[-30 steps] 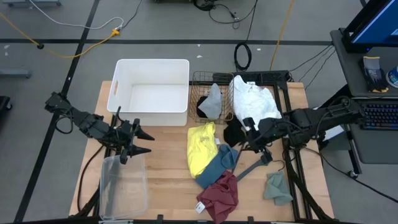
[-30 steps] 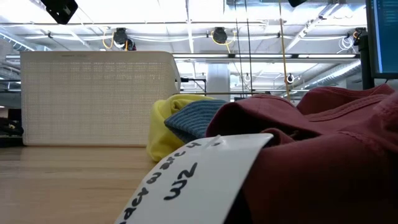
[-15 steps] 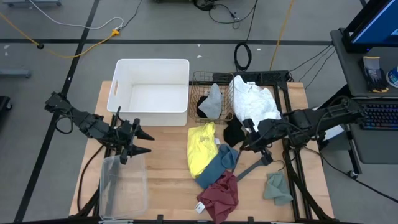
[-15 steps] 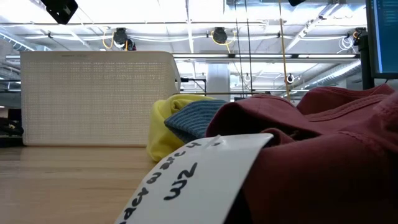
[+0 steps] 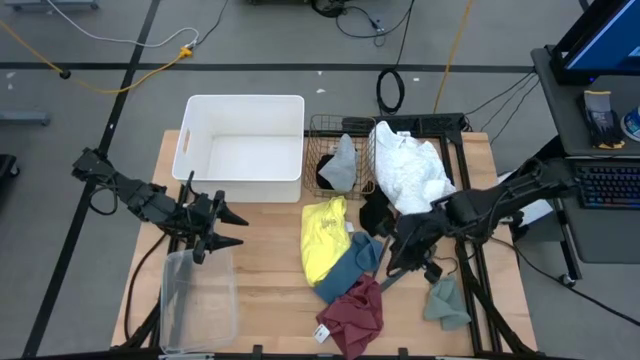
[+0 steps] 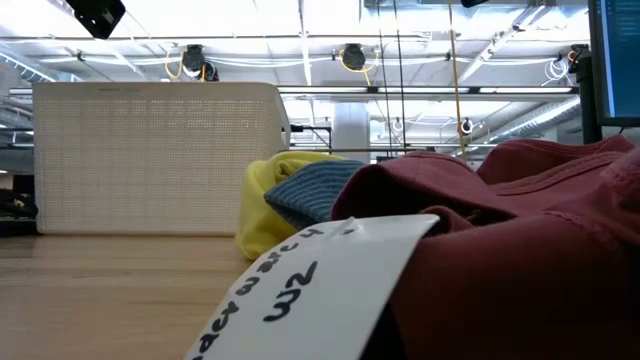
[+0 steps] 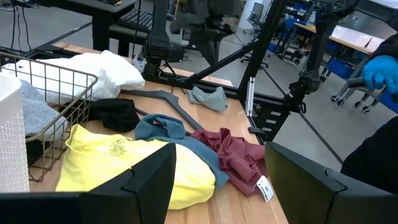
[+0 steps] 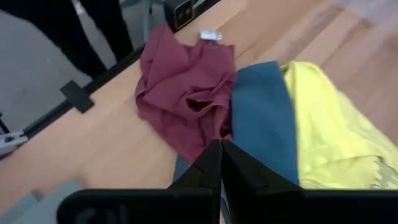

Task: Pick & Place Cloths
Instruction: Put the red underwear into the wire basket

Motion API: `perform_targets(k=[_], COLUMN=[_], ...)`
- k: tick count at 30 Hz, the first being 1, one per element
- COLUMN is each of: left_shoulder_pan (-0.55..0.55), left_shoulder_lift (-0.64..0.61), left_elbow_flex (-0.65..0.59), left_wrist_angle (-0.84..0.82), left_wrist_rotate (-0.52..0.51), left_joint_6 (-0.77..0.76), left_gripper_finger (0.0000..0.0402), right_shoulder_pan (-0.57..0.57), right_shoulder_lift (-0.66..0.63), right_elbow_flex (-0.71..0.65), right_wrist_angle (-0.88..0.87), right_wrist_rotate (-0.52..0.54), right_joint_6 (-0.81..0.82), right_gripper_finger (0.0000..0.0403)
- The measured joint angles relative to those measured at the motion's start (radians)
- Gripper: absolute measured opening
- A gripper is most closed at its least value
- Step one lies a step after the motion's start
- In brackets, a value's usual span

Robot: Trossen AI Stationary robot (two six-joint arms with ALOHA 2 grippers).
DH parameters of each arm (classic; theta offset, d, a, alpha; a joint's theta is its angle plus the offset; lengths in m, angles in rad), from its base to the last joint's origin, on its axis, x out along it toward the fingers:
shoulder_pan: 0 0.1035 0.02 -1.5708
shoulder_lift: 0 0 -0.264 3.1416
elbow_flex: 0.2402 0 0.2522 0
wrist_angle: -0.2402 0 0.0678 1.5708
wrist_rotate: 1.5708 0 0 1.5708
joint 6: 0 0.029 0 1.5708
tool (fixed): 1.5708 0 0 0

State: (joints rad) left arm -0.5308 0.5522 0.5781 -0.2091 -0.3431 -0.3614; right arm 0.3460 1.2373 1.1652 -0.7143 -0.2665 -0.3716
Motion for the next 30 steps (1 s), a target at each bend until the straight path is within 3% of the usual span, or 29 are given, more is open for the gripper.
perform_targets(k=[12,16,20,30], left_shoulder_pan=[0.0,0.0,0.0,0.0], left_shoulder_lift=[0.0,0.0,0.0,0.0], left_elbow_flex=[0.0,0.0,0.0,0.0], left_wrist_angle=[0.0,0.0,0.0,0.0], left_wrist_rotate=[0.0,0.0,0.002,0.005], left_joint_6=[-0.01,-0.014,-0.014,-0.013], left_gripper_finger=[0.025,0.025,0.025,0.025], right_shoulder_pan=[0.077,0.112,0.142,0.211], right_shoulder_lift=[0.158,0.216,0.267,0.366], right_elbow_flex=[0.0,0.0,0.0,0.0], right_wrist_angle=[0.107,0.157,0.198,0.304], right_wrist_rotate=[0.005,0.076,0.137,0.142], right_joint_6=[-0.011,-0.003,0.054,0.195], right_gripper_finger=[0.0004,0.0014,0.0035,0.012])
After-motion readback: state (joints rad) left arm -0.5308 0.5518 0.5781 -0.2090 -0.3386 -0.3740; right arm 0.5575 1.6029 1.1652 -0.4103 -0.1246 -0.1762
